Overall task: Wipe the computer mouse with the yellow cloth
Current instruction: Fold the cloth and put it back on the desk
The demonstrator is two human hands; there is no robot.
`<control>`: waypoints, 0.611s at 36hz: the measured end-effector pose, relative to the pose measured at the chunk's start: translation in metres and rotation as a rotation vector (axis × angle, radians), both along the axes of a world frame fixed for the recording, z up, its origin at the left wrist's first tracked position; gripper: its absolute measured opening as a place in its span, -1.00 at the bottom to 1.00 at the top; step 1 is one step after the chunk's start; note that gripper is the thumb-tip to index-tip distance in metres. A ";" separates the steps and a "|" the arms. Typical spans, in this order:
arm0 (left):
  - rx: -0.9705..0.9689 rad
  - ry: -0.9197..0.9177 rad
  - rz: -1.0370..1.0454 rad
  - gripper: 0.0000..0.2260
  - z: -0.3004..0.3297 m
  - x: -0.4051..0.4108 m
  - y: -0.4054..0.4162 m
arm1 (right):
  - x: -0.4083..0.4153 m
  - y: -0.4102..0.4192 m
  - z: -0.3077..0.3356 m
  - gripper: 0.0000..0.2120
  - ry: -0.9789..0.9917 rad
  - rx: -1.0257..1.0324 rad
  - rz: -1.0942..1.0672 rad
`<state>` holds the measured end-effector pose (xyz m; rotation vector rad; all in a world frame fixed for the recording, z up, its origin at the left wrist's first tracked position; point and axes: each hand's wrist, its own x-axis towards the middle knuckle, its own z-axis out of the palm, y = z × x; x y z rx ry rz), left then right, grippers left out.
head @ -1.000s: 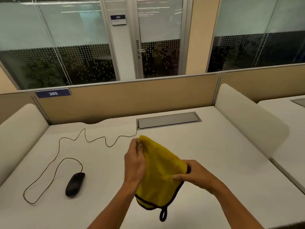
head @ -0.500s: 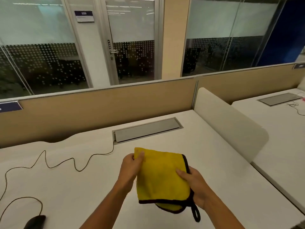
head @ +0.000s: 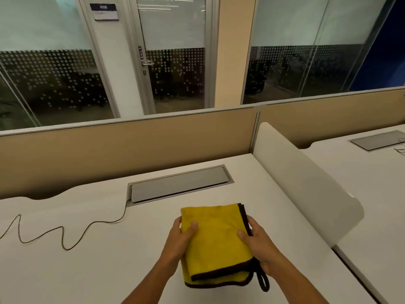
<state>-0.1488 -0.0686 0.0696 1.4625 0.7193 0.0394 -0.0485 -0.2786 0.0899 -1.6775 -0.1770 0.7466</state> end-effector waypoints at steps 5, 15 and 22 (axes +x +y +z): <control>-0.291 0.114 -0.107 -0.33 -0.030 0.026 -0.015 | 0.046 -0.012 -0.018 -0.58 -0.005 -0.087 -0.006; 0.098 0.023 -0.044 -0.46 -0.037 0.094 -0.028 | 0.134 -0.008 -0.032 -0.58 -0.097 -0.139 -0.012; 0.227 -0.064 0.141 -0.46 -0.034 0.154 -0.013 | 0.192 0.021 -0.032 -0.53 -0.188 -0.151 -0.039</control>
